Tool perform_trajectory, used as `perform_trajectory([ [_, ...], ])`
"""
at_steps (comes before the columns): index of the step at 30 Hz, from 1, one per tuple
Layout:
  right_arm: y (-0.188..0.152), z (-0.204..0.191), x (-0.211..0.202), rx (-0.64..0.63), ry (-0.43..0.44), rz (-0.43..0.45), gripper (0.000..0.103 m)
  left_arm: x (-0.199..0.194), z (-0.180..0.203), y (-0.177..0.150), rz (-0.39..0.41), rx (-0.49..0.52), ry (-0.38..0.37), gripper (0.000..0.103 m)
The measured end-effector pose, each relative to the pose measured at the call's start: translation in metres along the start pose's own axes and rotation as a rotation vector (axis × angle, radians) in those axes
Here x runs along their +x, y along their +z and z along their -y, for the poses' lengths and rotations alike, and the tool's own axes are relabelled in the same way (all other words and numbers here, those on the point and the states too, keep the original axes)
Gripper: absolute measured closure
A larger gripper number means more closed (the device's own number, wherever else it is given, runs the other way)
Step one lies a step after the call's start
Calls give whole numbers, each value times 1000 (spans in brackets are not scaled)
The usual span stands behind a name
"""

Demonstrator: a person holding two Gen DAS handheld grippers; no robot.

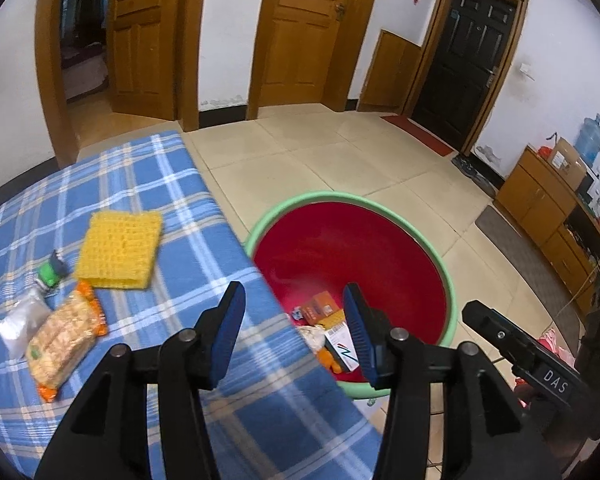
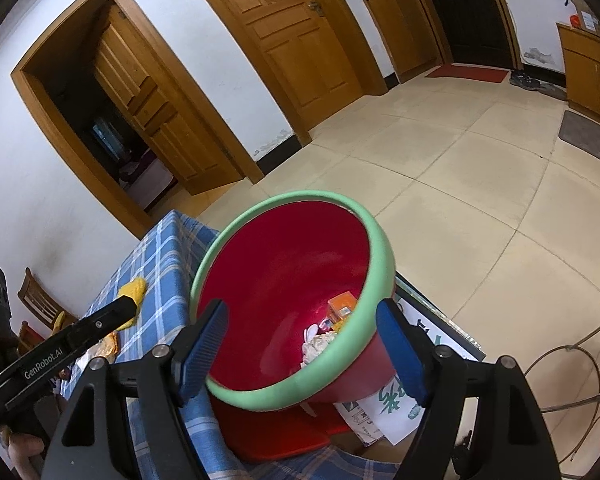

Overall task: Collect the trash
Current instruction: 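Open the left tool to drop the crumpled paper into the bucket, then move both open tools back over the table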

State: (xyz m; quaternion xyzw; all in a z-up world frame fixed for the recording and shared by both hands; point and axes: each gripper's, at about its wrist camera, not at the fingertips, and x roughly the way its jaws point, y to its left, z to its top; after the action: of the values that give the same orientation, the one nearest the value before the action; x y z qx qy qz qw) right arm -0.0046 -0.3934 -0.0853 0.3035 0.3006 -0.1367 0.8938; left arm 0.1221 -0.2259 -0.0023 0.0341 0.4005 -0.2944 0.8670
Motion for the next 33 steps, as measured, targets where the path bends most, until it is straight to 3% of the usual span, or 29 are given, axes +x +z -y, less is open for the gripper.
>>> perform_trajectory([
  [20,-13,-50,8,-72,57,-45,21,-44,-101,-11,48,-117,183,52],
  [33,-22,-81,16,-124,74,-76,20,-51,-176,-24,35,-222,294,51],
])
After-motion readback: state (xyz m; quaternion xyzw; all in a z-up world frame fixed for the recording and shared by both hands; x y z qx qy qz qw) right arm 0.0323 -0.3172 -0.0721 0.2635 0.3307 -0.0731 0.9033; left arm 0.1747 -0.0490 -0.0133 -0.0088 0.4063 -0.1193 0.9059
